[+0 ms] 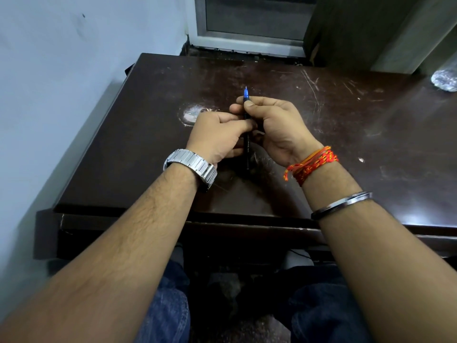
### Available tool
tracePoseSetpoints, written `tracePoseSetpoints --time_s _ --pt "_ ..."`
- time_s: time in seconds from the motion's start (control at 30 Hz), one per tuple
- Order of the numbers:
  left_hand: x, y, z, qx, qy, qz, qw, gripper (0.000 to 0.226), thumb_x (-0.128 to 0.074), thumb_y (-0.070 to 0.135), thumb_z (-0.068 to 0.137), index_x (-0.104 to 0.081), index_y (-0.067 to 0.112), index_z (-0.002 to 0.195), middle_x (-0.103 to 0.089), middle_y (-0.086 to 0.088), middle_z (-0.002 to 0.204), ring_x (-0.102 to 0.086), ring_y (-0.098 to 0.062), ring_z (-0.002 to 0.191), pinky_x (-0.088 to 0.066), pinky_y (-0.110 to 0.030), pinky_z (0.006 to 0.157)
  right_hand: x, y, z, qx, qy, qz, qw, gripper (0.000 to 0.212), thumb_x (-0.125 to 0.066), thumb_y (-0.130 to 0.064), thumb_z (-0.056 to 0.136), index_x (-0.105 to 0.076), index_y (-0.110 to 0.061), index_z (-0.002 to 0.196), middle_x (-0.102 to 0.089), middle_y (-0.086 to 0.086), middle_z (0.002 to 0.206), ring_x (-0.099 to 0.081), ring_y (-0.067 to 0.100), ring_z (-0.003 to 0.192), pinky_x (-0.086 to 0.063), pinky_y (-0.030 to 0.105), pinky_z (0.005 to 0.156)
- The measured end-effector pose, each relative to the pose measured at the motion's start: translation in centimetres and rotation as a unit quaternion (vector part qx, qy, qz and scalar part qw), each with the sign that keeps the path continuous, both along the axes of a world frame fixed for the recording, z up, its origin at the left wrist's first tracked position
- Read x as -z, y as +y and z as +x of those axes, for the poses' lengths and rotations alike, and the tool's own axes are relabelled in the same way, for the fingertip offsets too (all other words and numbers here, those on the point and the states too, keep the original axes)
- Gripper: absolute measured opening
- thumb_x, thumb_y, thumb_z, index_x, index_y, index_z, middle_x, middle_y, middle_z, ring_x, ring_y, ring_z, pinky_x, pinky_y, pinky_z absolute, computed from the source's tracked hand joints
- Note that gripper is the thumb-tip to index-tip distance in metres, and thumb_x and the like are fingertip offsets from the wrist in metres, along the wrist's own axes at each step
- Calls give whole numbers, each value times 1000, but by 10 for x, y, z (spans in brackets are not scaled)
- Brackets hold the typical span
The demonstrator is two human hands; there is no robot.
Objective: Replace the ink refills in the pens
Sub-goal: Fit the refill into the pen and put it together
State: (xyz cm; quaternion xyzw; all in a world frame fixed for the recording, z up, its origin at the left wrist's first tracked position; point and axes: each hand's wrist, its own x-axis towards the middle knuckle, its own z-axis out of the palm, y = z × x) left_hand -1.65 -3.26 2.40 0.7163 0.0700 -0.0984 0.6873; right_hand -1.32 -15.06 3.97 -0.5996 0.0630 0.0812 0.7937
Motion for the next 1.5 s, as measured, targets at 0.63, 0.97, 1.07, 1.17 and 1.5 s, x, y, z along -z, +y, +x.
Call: tracePoseSetpoints --time_s 0.63,0.97,1.07,1.17,1.5 --pt "6 5 0 -18 -162 190 968 18 -77 31 75 -77 13 75 -74 -8 67 -72 -26 64 -60 -50 64 7 7 0 94 -18 -39 995 22 -78 0 79 -72 5 100 -65 2 58 -51 -1 36 -39 12 37" --pt "-1 17 10 -205 -172 158 950 16 -77 37 69 -68 29 60 -67 12 55 -65 0 53 -58 -25 61 21 -2 13 106 -39 -200 973 29 -62 -35 95 -70 -17 73 -73 1 77 -51 9 52 -43 26 48" --pt "-1 23 12 -217 -146 101 960 15 -75 33 69 -74 19 67 -72 2 59 -71 -11 56 -62 -38 65 25 -6 15 119 -46 -283 951 22 -63 -29 92 -70 -19 74 -71 2 76 -59 15 62 -55 37 62" --pt "0 25 13 -210 -137 105 962 16 -75 33 68 -75 17 68 -73 1 59 -72 -15 57 -62 -42 66 28 -3 10 81 -79 -414 903 10 -69 -32 84 -73 -24 82 -67 -10 70 -63 7 68 -55 29 74" --pt "2 22 9 -143 -105 117 977 16 -78 36 65 -75 20 68 -74 0 66 -73 -22 65 -61 -47 69 27 9 5 -26 -69 -589 805 25 -69 -26 83 -68 -4 94 -70 14 98 -66 28 89 -40 23 69"
